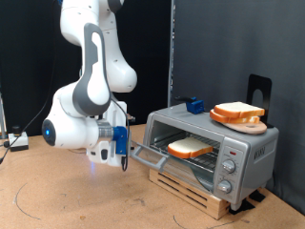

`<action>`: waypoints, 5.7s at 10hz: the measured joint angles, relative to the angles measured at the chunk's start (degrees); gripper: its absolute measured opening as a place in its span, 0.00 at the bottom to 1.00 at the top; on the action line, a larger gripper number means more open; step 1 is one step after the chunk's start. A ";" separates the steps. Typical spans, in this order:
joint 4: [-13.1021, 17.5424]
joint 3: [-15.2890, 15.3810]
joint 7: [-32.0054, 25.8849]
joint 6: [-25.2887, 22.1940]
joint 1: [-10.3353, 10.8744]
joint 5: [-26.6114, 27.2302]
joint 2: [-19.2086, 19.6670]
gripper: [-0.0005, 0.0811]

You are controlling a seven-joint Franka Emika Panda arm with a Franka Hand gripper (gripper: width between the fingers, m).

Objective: Make a piece of toast with the oven

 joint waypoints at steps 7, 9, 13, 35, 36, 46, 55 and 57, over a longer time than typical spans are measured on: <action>-7.60 5.19 -1.00 -4.55 3.08 5.46 -13.34 0.99; -10.35 5.76 0.31 -4.17 3.67 7.40 -18.14 0.99; -9.66 2.62 4.61 -0.06 -0.52 7.20 -19.69 0.99; 22.20 5.30 13.36 1.45 1.31 12.00 9.68 0.99; 22.48 5.30 14.83 1.05 1.36 12.56 10.09 0.99; 41.70 5.35 23.53 -1.15 7.19 4.48 26.80 0.99; 49.02 3.81 26.26 6.46 14.91 -0.39 40.98 0.99; 49.15 3.86 25.54 7.38 15.83 -0.41 42.26 0.99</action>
